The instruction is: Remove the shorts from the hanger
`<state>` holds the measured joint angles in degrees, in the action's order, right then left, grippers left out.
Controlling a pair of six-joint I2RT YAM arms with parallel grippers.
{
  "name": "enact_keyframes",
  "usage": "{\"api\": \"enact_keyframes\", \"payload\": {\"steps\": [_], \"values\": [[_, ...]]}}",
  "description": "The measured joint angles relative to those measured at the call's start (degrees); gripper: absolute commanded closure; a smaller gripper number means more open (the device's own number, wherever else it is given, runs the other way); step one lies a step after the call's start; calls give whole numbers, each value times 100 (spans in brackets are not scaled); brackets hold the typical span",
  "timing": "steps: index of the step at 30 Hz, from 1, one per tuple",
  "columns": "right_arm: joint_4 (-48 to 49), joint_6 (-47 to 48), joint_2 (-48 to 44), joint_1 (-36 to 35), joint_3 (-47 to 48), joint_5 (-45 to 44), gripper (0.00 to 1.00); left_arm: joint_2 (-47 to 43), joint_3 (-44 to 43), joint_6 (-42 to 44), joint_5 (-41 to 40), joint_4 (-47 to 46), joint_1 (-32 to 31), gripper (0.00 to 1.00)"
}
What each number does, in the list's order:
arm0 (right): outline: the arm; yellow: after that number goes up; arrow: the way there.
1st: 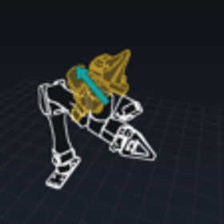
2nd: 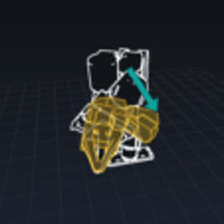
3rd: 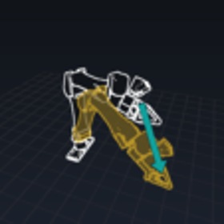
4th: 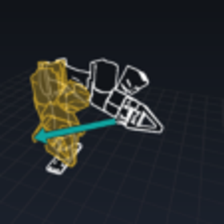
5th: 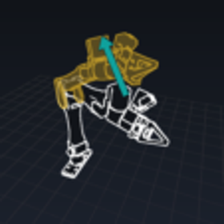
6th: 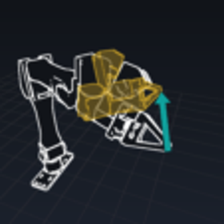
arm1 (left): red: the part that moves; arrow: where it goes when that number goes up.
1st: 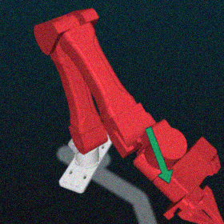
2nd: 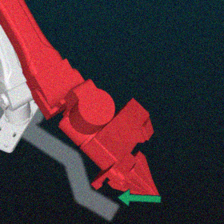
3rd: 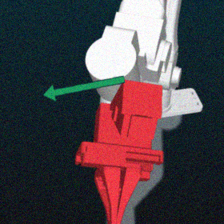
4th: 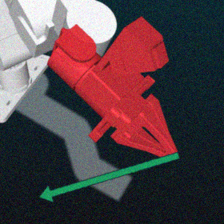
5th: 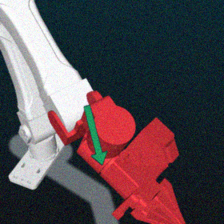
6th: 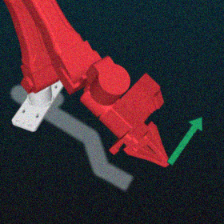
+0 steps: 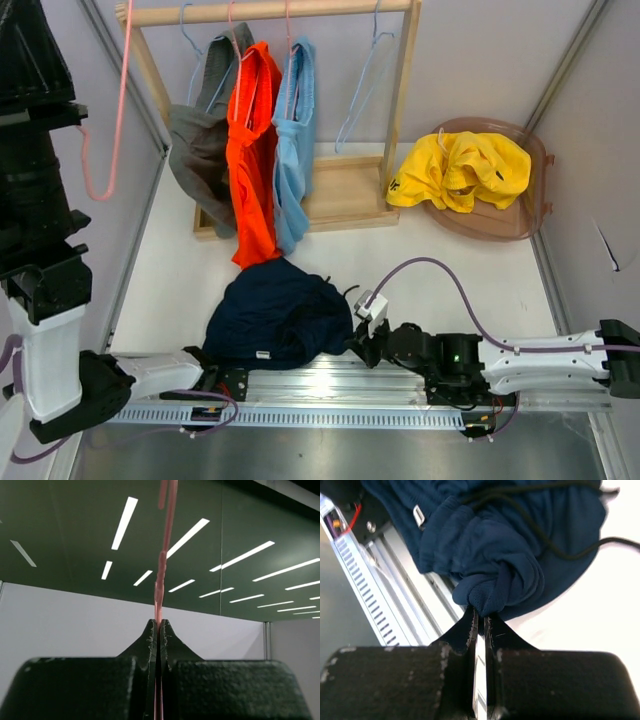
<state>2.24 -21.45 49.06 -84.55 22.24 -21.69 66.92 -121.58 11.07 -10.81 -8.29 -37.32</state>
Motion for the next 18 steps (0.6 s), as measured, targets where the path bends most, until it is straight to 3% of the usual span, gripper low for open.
{"api": "enact_keyframes", "payload": {"steps": [7, 10, 18], "values": [[-310, 457, 37, 271, 678, -702, 100, -424, 981, -293, 195, 166, 0, 100], [-411, 883, 140, 896, 1475, -890, 100, -577, 1528, -553, 304, 573, 0, 100], [-317, 2194, 415, 3003, 4240, -876, 100, -1976, 4301, -1132, 149, 1558, 0, 100]]}}
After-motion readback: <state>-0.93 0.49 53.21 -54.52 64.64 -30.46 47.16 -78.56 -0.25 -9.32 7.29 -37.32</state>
